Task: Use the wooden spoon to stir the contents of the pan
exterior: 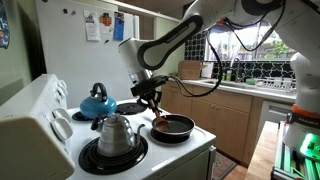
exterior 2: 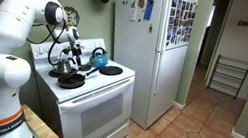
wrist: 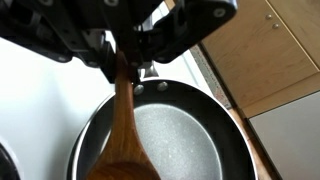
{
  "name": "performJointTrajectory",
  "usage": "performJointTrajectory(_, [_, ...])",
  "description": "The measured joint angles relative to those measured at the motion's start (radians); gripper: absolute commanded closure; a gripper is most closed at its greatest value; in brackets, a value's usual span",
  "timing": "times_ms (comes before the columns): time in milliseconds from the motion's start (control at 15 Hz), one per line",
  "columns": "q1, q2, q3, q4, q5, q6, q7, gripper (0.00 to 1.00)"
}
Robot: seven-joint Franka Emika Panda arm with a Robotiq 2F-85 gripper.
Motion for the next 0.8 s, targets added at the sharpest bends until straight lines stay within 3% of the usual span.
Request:
performJointTrajectory(333, [-0.001, -0.007, -0.023, -0.016, 0.017, -0.024, 0.034, 0.96])
performJointTrajectory(400, [0.0, -0.013, -0.026, -0.026, 0.017, -0.034, 0.051, 0.82])
performJointTrajectory(667, [0.0, -0.051, -0.029, -0.078, 0.017, -0.04, 0.092, 0.82])
performJointTrajectory(733, [0.0, -0.056, -0.029, -0.084, 0.017, -0.04, 0.094, 0.96])
performJointTrajectory(800, [0.0, -0.058, -0.029, -0.086, 0.017, -0.04, 0.096, 0.96])
